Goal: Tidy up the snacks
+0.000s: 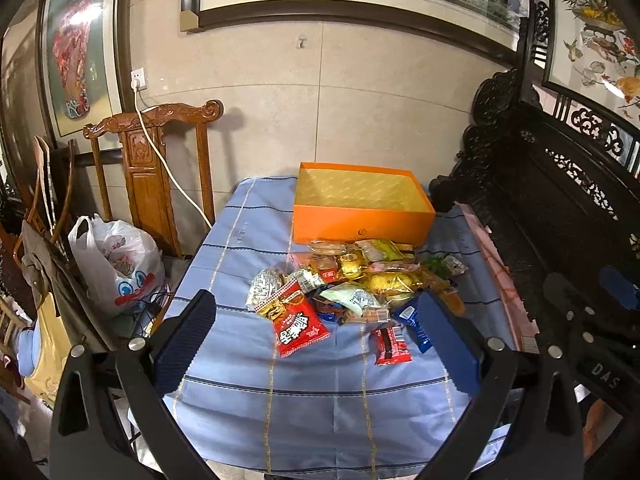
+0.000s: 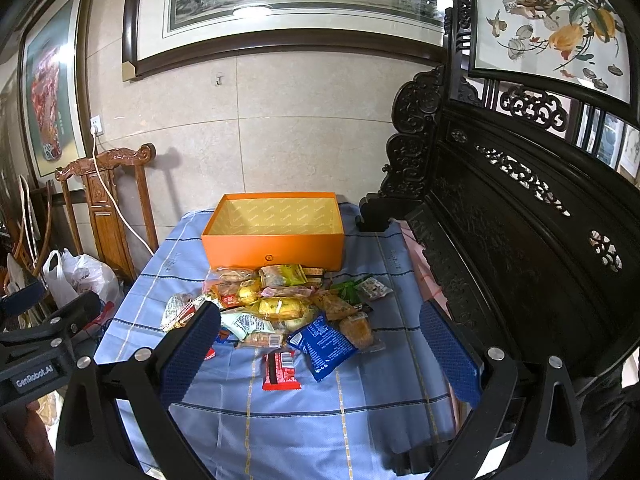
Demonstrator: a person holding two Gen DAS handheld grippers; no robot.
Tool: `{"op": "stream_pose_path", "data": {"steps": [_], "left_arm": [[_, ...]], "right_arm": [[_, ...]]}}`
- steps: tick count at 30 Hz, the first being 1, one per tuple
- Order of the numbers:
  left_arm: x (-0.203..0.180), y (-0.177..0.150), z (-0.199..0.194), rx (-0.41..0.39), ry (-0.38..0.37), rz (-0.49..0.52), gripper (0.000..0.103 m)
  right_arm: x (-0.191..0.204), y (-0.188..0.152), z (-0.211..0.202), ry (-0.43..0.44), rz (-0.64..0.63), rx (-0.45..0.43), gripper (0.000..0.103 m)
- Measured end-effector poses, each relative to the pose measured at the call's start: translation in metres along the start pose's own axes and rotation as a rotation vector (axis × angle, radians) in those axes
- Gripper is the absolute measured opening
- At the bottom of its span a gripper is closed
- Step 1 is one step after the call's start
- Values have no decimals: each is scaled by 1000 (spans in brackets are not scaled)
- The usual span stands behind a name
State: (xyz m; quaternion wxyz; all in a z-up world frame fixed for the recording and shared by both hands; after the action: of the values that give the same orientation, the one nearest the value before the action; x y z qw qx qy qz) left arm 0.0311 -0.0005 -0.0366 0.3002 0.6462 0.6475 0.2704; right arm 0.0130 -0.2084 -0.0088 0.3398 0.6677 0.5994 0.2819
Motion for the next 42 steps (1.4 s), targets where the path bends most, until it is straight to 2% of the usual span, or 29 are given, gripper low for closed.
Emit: {"op": "stream_pose_path", "data": {"steps": [3, 7, 14, 42], "left_arm": [[2, -4, 3, 17, 32, -11, 99], [7, -11, 8, 59, 35, -36, 99], [11, -8, 14, 87, 74, -30, 99], [7, -9, 19, 97, 74, -23, 99]], "right_arm": [[0, -1, 6, 0, 0, 2, 100], [-1, -1, 7, -3, 0, 3, 100], [-3, -2, 10, 0, -6, 8, 100], [-4, -3, 14, 8, -15, 16, 100]]}}
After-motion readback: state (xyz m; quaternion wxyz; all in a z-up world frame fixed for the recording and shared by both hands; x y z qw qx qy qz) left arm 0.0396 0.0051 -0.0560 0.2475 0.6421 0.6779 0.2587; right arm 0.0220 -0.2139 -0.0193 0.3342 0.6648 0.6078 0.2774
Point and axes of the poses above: each gripper's, at about its wrist camera, not at the fingertips, and z roughly the way its jaws point, x to its left, y to its top, the point moved 5 cm from there along z, roughly the way its jaws point, and after that the axes turned 3 degrees about x, right-handed, at the moved point
